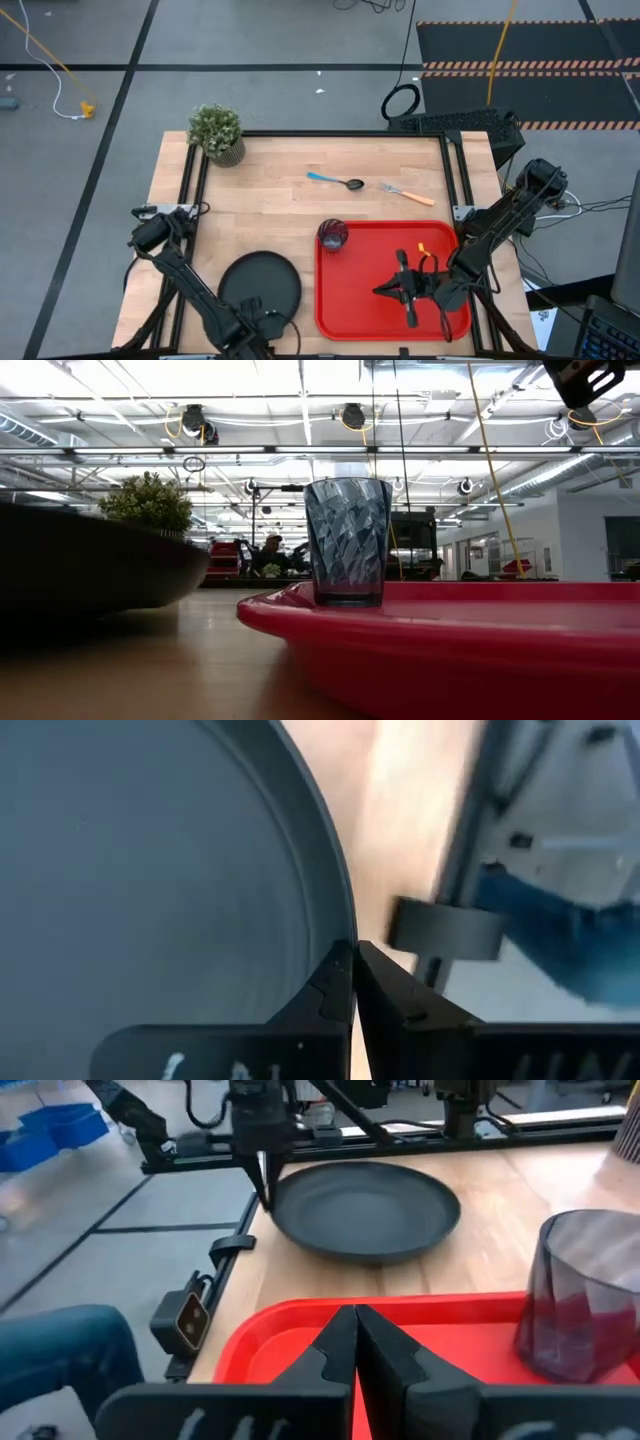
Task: Pick and place plate/cup/fork/spoon on tray
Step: Put the black plate on the tray
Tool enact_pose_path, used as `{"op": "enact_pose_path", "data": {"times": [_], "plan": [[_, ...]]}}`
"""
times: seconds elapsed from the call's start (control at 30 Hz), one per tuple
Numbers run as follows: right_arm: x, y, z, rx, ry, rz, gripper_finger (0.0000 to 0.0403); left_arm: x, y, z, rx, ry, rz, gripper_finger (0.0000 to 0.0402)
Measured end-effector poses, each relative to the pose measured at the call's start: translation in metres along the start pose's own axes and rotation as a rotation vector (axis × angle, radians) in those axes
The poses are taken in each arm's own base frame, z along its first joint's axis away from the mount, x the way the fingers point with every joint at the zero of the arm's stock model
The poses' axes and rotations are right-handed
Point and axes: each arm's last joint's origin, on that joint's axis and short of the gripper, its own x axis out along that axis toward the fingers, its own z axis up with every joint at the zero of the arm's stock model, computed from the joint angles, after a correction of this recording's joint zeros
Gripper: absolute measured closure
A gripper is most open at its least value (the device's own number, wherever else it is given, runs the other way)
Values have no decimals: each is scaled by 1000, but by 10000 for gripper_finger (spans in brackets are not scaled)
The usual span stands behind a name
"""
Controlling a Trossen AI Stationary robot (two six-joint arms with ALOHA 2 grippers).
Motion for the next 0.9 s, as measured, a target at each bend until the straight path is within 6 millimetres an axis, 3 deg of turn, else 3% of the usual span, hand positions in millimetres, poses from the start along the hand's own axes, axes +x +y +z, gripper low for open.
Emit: {"op": "enact_pose_path", "data": {"times": [0.27, 0.5, 0.67, 0.9], "plan": [[32, 26, 17, -216, 15, 21, 362, -40, -9, 5, 198, 30, 41, 401], [74, 43, 58, -315, 76, 90, 300, -74, -19, 14, 334, -11, 2, 401], [115, 48, 66, -342, 190, 217, 266, -80, -21, 16, 387, -34, -14, 401], [159, 49, 56, -387, 324, 280, 243, -80, -22, 15, 402, -33, -13, 401]]}}
